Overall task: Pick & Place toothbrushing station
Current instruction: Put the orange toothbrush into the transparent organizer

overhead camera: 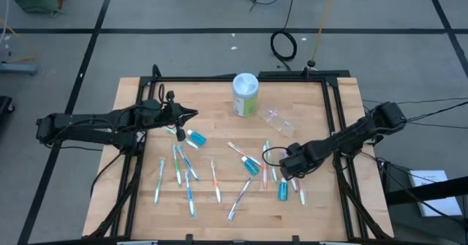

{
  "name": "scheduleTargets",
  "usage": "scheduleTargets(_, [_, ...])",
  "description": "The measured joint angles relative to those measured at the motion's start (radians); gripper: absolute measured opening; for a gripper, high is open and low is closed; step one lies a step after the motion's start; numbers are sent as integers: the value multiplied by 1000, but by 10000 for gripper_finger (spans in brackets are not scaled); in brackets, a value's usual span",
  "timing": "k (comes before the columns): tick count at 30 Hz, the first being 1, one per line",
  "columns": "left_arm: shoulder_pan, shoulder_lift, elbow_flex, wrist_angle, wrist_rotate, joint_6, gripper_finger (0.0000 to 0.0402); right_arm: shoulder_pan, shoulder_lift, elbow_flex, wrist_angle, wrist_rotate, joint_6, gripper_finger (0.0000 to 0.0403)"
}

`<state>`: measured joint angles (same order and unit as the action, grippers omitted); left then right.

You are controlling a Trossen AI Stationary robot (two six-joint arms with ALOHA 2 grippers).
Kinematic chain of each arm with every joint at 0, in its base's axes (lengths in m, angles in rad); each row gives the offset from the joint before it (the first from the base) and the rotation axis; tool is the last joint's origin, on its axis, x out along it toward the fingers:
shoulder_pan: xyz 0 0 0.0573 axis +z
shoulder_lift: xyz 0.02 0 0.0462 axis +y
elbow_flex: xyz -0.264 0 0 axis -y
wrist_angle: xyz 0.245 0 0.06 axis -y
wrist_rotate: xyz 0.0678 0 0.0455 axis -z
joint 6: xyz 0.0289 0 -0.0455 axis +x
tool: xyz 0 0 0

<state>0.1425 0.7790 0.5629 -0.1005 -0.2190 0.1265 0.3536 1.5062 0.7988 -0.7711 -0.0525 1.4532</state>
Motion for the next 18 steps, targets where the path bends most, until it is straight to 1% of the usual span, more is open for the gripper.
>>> scheduleTargets(2, [0,0,0,0,0,0,35,0,11,1,9,0,-6,117])
scheduleTargets(4, [0,0,0,0,0,0,35,0,12,2,15,4,-7,101])
scheduleTargets(6, [0,0,0,0,0,0,35,-1,10,2,12,7,-7,79])
scheduleTargets(11, [0,0,0,-1,0,0,35,-8,-26,-1,-38,52,-10,14])
scheduleTargets(14, [0,0,0,-1,0,0,35,-21,-71,-1,-52,49,-25,12])
scheduleTargets(16, [0,0,0,-1,0,3,35,-30,-118,-1,-50,46,-29,15])
scheduleTargets(18, [0,0,0,-1,0,6,35,-34,-177,6,-48,55,-69,11])
